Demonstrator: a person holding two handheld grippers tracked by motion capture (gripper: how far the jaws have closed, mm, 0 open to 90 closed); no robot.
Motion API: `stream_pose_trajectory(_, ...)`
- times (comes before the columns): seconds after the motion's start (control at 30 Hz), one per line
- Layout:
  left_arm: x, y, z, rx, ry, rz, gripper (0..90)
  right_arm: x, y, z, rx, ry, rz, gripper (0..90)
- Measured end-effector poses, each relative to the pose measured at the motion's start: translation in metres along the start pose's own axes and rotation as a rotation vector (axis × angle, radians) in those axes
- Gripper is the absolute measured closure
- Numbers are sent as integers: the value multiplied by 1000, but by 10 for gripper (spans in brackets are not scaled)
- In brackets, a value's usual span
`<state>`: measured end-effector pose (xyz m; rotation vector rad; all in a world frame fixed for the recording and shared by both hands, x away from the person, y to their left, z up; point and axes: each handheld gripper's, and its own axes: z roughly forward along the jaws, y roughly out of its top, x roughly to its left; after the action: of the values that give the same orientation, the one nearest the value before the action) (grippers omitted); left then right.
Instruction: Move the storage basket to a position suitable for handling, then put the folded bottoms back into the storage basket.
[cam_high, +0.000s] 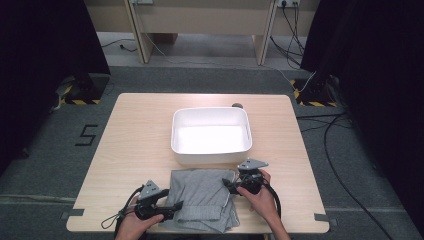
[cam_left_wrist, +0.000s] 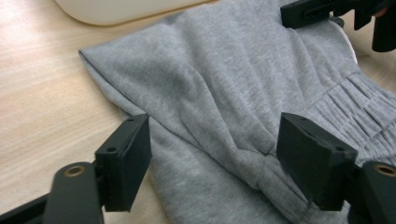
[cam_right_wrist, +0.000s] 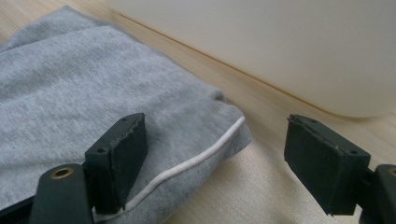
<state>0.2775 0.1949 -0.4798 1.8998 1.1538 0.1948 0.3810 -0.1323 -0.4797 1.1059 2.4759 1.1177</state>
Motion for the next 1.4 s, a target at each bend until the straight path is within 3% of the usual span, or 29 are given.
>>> stream_pose_trajectory(0.1, -4, 1, 5, 13, -18, 18, 335, -2, 0, 0, 4, 11, 10, 224)
stream_pose_trajectory(0.13, -11, 1, 15, 28, -33, 45, 344, -2, -1, 0, 5, 12, 13, 225)
stream_pose_trajectory(0.27, -23, 6, 32, 30, -48, 87, 387, -7, -2, -4, 14, -12, 25, 225)
stream_pose_trajectory(0.53, -39, 18, 54, 42, -77, 116, 411, -31, -7, -17, 37, -38, 66, 224)
stream_pose_trajectory(0.77, -30, 16, 52, 13, -109, 60, 384, -39, -6, -15, 51, -25, 69, 191)
stream_pose_trajectory(0.83, -28, 15, 47, 8, -81, 51, 289, -39, -5, -14, 49, -24, 60, 191)
stream_pose_trajectory(0.9, -26, 14, 43, -8, -79, 38, 205, -37, -5, -15, 49, -27, 65, 191)
stream_pose_trajectory(0.93, -21, 10, 35, -43, -77, -17, 131, -36, -5, -15, 45, -37, 54, 191)
stream_pose_trajectory(1.0, -19, 8, 31, -46, -77, -30, 157, -35, -6, -16, 34, -45, 50, 191)
stream_pose_trajectory(1.07, -12, 1, 22, -42, -86, -92, 144, -34, -6, -16, 34, -46, 53, 192)
stream_pose_trajectory(1.3, -15, -12, 9, -25, -58, -87, 145, -37, -7, -15, 33, -35, 66, 175)
stream_pose_trajectory(1.4, -21, -18, 8, -3, -72, -74, 145, -36, -8, -15, 25, -36, 69, 175)
